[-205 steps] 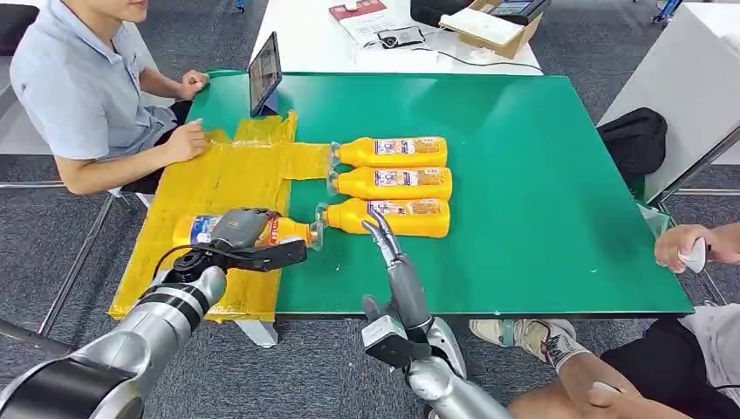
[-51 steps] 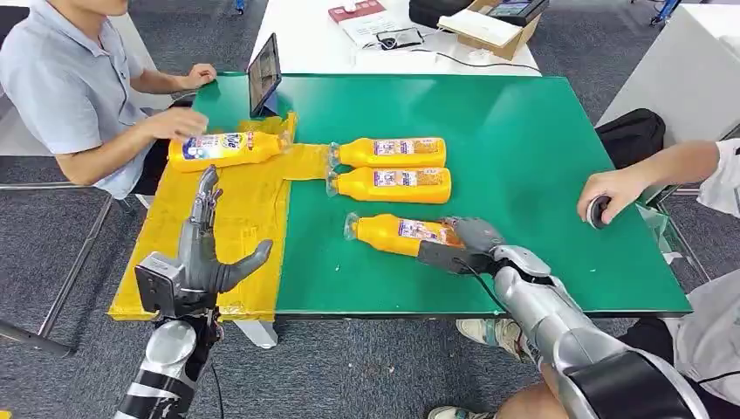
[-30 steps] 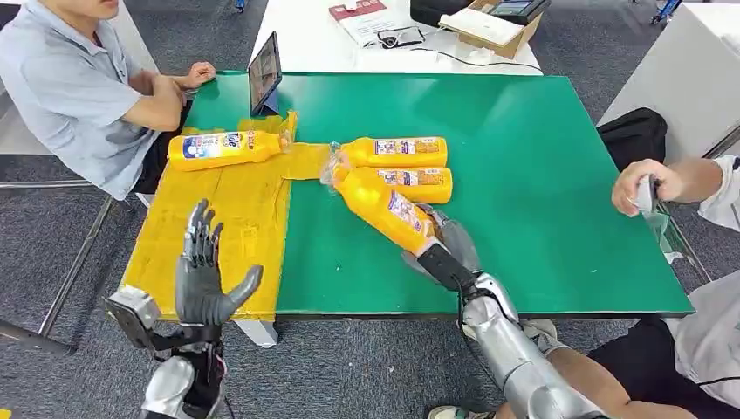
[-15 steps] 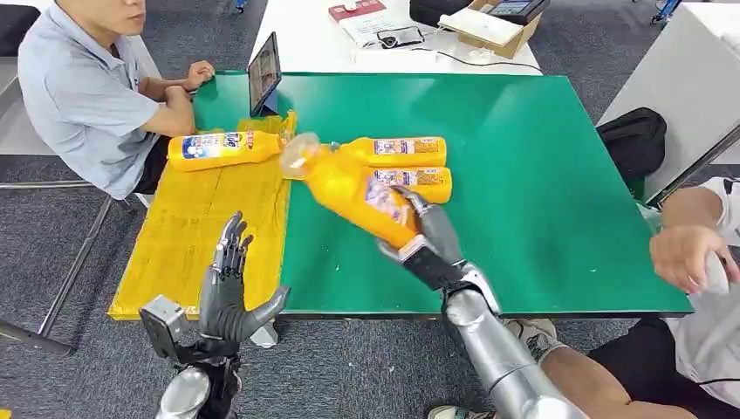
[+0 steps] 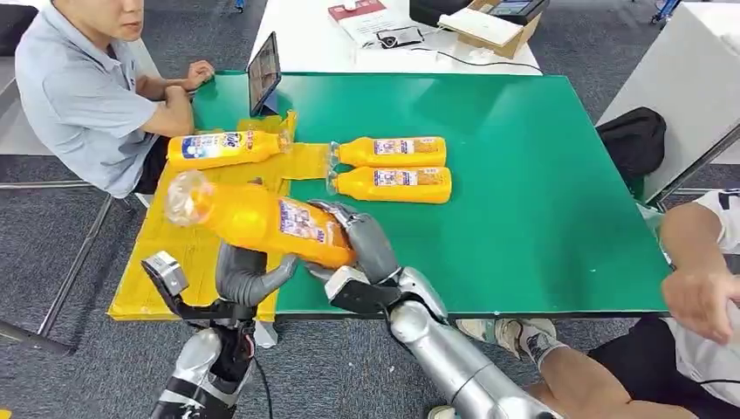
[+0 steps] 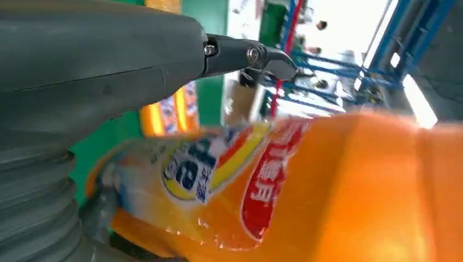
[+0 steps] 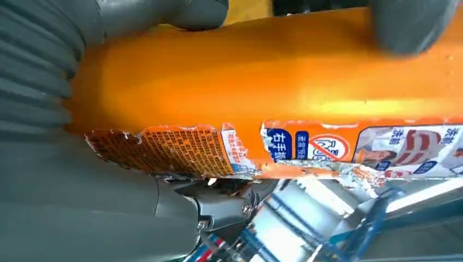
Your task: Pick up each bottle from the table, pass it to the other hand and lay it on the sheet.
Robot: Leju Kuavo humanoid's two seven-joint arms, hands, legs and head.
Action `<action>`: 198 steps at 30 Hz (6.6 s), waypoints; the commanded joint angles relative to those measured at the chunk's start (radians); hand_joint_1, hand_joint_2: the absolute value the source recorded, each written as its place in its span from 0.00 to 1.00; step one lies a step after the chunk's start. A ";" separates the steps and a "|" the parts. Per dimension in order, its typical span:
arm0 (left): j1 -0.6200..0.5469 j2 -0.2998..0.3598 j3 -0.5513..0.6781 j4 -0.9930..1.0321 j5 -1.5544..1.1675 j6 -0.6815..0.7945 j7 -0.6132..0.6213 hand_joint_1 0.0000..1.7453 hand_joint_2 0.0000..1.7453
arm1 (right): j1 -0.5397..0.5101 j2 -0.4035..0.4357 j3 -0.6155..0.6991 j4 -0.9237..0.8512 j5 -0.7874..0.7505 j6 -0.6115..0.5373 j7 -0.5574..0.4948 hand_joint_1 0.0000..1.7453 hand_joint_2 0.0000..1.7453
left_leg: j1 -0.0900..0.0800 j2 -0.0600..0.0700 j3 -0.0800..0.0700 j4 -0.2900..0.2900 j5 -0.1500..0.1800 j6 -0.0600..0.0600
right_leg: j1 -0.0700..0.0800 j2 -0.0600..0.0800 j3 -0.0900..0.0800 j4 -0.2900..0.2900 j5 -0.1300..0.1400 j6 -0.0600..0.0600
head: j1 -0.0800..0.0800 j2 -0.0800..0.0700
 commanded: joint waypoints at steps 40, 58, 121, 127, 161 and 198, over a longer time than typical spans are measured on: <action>-0.160 0.094 0.149 0.250 -0.210 0.187 -0.020 1.00 1.00 | 0.169 -0.178 0.100 -0.264 0.066 -0.318 -0.001 0.00 0.00 | 0.001 -0.004 0.003 -0.001 -0.001 -0.002 | 0.002 -0.003 0.004 -0.001 -0.002 -0.003 | 0.000 0.000; -0.483 0.161 -0.084 0.820 -1.134 0.606 0.173 1.00 1.00 | 0.205 -0.207 0.155 -0.359 -0.041 -0.258 -0.001 0.00 0.00 | 0.001 -0.003 0.004 0.000 -0.002 -0.002 | 0.002 -0.003 0.004 0.000 -0.003 -0.003 | 0.000 0.000; 0.024 0.020 0.124 -0.115 -0.077 0.169 -0.085 0.00 1.00 | 0.364 -0.215 -0.136 -0.308 0.153 -0.315 0.053 0.00 1.00 | 0.001 -0.001 0.004 -0.001 -0.003 -0.002 | 0.001 0.000 0.004 -0.002 -0.003 -0.003 | 0.000 0.000; 0.110 0.029 0.121 -0.195 -0.164 0.249 -0.116 0.00 1.00 | 0.327 -0.270 -0.279 -0.130 0.385 -0.330 0.128 0.00 1.00 | 0.000 -0.001 0.002 -0.002 -0.002 -0.001 | 0.000 -0.001 0.003 -0.002 -0.002 -0.001 | 0.000 0.000; 0.059 0.079 0.086 -0.148 -0.339 0.328 -0.071 0.00 1.00 | 0.013 -0.258 -0.302 0.383 0.484 -0.131 0.316 0.00 1.00 | 0.001 0.000 0.004 0.000 -0.003 -0.002 | 0.001 0.001 0.004 -0.001 -0.002 -0.002 | 0.000 0.000; 0.091 0.088 0.109 -0.174 -0.326 0.252 -0.068 0.00 1.00 | 0.032 -0.296 -0.270 0.440 0.408 0.122 0.333 1.00 1.00 | 0.001 -0.001 0.012 -0.001 -0.003 -0.002 | 0.001 -0.001 0.010 -0.003 -0.002 -0.002 | 0.000 0.000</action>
